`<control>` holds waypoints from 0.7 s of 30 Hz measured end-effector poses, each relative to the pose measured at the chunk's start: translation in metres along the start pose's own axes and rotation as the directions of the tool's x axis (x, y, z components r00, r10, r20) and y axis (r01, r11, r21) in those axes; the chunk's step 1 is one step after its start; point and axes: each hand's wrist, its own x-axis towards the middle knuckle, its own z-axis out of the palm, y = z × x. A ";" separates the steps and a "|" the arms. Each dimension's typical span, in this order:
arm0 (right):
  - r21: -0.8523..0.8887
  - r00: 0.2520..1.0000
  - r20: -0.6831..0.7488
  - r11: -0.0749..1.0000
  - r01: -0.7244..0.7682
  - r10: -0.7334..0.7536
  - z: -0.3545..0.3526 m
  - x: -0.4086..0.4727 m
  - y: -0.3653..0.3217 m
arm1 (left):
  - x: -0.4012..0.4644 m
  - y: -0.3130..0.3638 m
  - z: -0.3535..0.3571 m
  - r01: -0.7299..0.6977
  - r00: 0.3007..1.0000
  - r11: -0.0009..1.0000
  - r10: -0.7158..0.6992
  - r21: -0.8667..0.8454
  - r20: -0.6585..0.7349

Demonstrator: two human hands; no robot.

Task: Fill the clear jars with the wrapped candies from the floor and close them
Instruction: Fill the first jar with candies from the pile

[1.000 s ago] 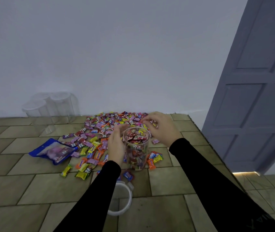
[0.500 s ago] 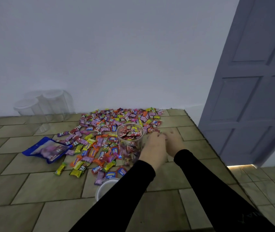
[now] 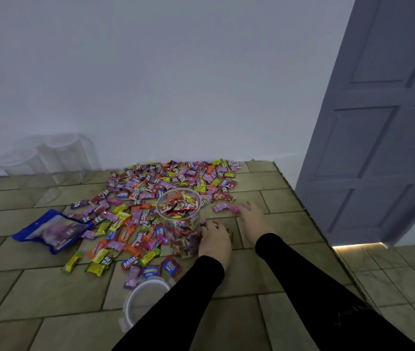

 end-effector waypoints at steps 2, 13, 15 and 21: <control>-0.034 0.996 0.037 0.996 0.076 -0.075 0.001 0.009 -0.001 | 0.002 0.000 0.002 -0.003 1.000 0.999 0.004 0.039 -0.014; 0.041 0.992 0.052 0.993 0.115 -0.117 0.001 0.039 -0.013 | 0.025 0.003 0.006 0.013 0.995 0.999 -0.016 -0.029 -0.095; -0.006 0.992 0.040 0.993 0.121 -0.120 0.003 0.041 -0.012 | 0.027 0.003 0.008 0.023 0.996 1.000 -0.024 -0.014 -0.088; -0.060 0.993 0.061 0.993 0.101 -0.098 0.006 0.042 -0.011 | 0.032 0.003 0.013 0.000 0.992 1.000 0.002 0.015 -0.126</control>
